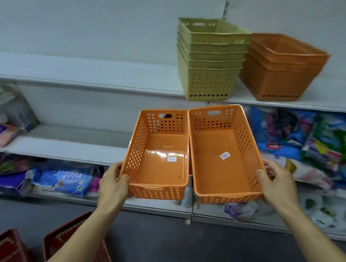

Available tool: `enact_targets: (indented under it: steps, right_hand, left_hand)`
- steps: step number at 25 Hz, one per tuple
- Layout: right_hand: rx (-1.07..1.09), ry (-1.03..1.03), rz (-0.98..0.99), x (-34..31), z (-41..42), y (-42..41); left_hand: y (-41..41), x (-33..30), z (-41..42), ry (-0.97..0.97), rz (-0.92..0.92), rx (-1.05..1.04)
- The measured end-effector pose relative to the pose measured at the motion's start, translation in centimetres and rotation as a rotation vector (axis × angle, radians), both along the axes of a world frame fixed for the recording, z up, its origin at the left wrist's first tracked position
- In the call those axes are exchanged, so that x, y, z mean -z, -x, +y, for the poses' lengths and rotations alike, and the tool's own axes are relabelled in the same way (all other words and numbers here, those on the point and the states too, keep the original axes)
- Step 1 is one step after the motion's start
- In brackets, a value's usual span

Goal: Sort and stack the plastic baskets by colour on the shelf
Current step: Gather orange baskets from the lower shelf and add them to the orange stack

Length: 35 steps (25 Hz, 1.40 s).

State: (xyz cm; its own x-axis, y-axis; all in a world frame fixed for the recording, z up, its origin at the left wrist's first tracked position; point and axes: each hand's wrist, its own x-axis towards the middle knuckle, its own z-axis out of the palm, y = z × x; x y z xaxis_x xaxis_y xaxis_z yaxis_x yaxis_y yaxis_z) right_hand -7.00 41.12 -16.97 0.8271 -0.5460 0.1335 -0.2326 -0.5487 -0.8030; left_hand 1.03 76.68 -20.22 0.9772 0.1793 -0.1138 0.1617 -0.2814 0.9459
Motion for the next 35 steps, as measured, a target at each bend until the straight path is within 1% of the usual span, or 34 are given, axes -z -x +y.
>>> enact_targets:
  steps: [3,7,12,16,20,24,27,31,35]
  right_hand:
    - [0.033,0.020,-0.065,-2.3,-1.7,2.7]
    - [0.079,0.022,-0.101,-5.6,-3.1,5.9]
    - [0.093,-0.045,-0.199,-11.0,-4.3,8.7]
    - [0.151,-0.102,-0.310,-15.1,-6.8,8.5]
    - [0.215,-0.176,-0.432,-18.9,-9.9,5.7]
    - [0.213,-0.213,-0.496,-22.0,-13.2,3.1]
    - [0.158,-0.222,-0.487,-22.9,-16.9,1.5]
    - [0.073,-0.226,-0.446,-23.8,-22.8,0.9]
    - [-0.004,-0.188,-0.425,-25.2,-28.0,0.3]
  left_hand:
    - [-0.4,-0.7,-1.0,-0.021,0.025,0.054]
    - [-0.6,-1.5,-2.7,-0.058,0.039,0.139]
    - [-0.7,-2.0,-5.3,-0.015,0.067,0.220]
    - [-0.5,-3.6,-8.0,-0.028,-0.003,0.306]
    - [-0.2,-4.4,-10.5,-0.089,-0.093,0.367]
    - [1.1,-5.7,-12.9,-0.124,-0.140,0.339]
    - [3.0,-6.8,-15.5,-0.115,-0.206,0.252]
    - [6.4,-9.1,-20.3,0.016,-0.240,0.093]
    - [9.6,-13.7,-24.3,0.089,-0.323,-0.044]
